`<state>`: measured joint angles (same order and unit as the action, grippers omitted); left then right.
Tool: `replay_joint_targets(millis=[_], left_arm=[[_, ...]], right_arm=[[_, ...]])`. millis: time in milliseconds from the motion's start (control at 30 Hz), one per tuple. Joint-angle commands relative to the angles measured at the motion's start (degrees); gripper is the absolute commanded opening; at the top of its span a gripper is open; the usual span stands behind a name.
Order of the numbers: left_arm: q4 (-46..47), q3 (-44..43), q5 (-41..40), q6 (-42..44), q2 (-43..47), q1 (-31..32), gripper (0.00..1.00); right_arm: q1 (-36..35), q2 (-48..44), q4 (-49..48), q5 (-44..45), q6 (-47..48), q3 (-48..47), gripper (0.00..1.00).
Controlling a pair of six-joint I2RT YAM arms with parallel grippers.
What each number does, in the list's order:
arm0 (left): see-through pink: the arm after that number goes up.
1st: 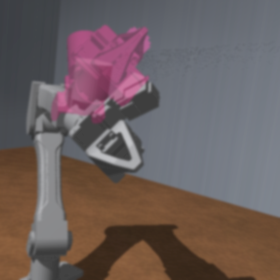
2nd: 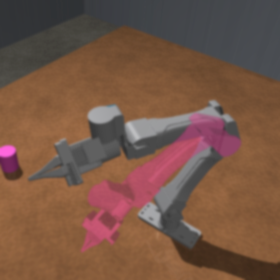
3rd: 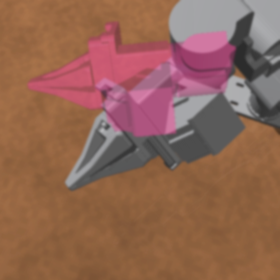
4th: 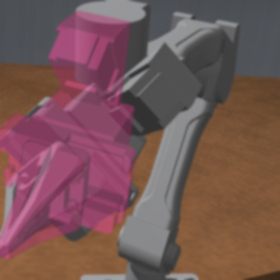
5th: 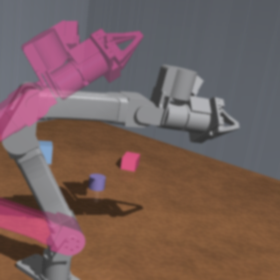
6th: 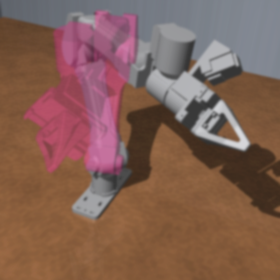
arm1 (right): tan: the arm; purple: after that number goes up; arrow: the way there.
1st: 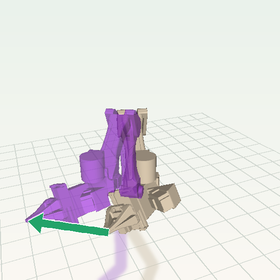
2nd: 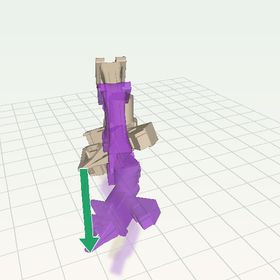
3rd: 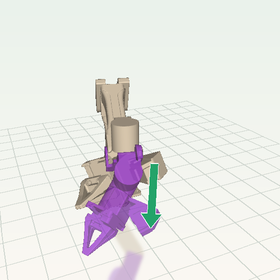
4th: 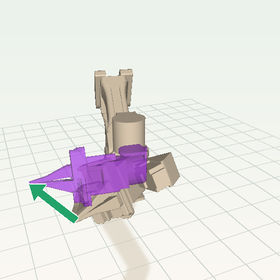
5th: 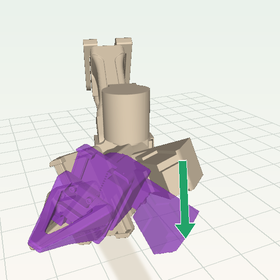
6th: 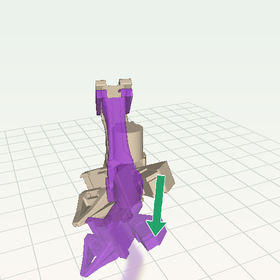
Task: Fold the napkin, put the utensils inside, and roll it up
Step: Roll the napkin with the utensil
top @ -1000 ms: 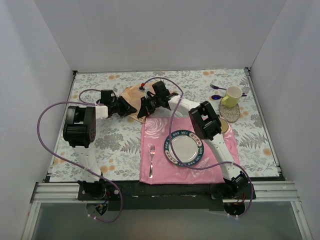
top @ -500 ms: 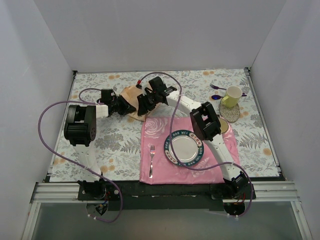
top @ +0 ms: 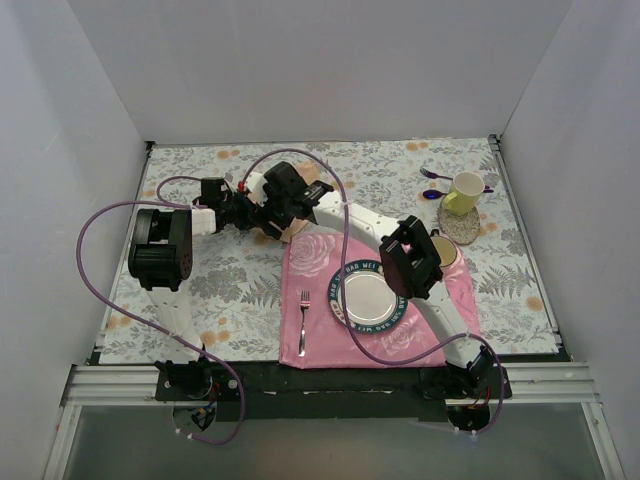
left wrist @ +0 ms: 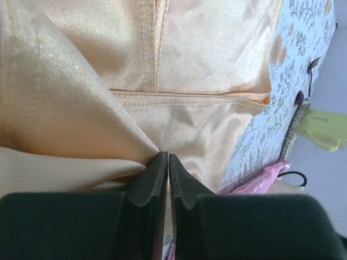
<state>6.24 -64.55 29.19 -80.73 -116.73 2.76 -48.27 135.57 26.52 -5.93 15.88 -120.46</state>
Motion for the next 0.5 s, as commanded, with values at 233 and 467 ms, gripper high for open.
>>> replay_joint_targets(millis=[233,467], left_arm=[[-5.89,0.39,-3.88,3.12,-2.19,-1.09,0.05],[-5.89,0.74,-3.79,3.21,-2.10,-1.45,0.05]], right_arm=[[-2.35,1.45,-2.18,1.80,7.41,0.14,0.62],[-2.44,3.03,-3.32,1.28,8.20,0.75,0.55]])
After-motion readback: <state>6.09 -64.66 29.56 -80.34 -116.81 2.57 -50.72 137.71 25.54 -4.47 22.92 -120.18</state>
